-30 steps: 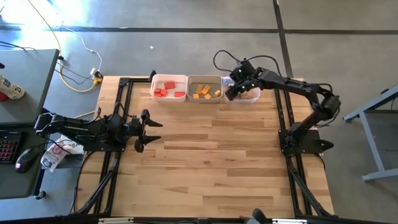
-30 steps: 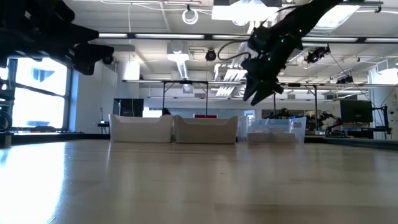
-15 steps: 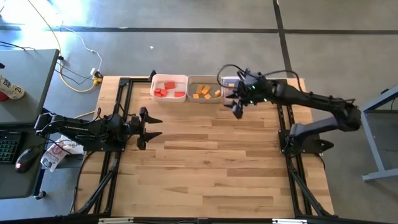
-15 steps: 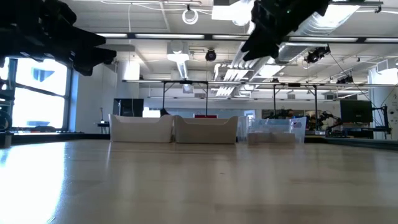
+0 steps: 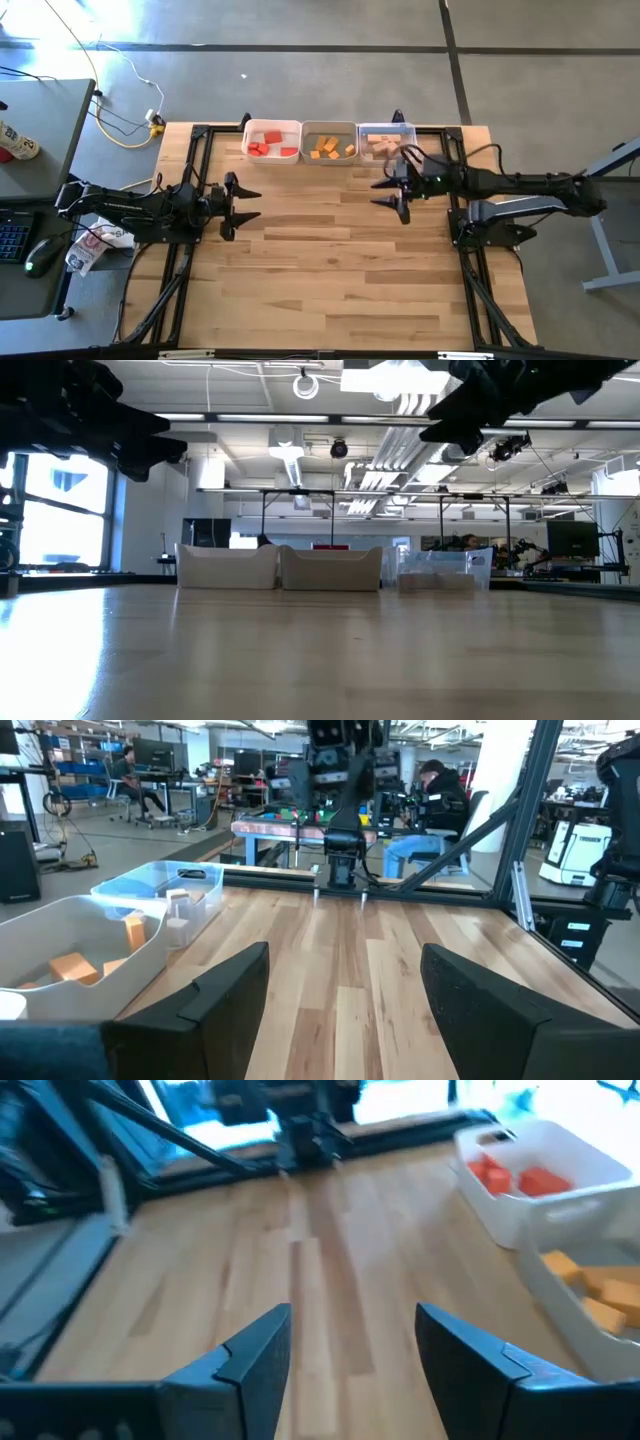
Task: Sort & place blocks by color
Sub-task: Return to Home Position
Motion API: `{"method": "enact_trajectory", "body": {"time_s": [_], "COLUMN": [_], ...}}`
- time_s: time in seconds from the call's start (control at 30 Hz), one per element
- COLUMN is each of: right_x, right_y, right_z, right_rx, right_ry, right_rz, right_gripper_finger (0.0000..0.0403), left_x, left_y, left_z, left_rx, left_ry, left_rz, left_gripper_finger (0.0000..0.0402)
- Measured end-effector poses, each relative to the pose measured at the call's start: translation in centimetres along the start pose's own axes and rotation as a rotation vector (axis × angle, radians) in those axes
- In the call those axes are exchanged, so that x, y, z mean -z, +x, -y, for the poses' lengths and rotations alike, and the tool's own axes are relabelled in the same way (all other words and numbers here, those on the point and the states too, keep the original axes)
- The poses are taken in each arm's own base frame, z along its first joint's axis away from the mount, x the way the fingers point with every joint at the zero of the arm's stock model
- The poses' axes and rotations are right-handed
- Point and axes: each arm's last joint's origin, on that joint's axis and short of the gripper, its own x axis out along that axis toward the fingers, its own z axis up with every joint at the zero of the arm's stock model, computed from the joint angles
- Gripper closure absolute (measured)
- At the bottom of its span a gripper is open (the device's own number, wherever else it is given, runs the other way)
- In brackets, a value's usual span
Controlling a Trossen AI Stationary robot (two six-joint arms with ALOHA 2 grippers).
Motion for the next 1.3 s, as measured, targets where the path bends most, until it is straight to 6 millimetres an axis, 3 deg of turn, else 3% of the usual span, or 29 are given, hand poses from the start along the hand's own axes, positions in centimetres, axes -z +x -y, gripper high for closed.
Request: {"method": "enact_trajectory", "body": {"time_s": [0.33,0.73,1.07,1.3], "right_x": [6.6,12.1,11.6,11.7], "right_y": [-0.2,-1.3,-2.4,-3.3], "right_z": [-0.9,0.1,0.0,0.3], "right_rx": [-0.110,-0.041,-0.011,0.113], "right_ry": [-0.069,-0.034,-0.104,-0.104], "right_rz": [0.171,0.285,0.368,0.383], "right_gripper_finger": [0.0203,0.0203,0.0203,0.0203], "left_x": [0.0,0.0,0.0,0.0], "left_y": [0.0,0.0,0.0,0.0], "left_z": [0.0,0.0,0.0,0.0], "left_rx": [0.000,0.000,0.000,0.000], "left_ry": [-0.001,-0.001,-0.002,-0.002], "left_rz": [0.000,0.001,0.000,0.000], "left_gripper_finger": [0.0151,0.0151,0.0151,0.0151]}}
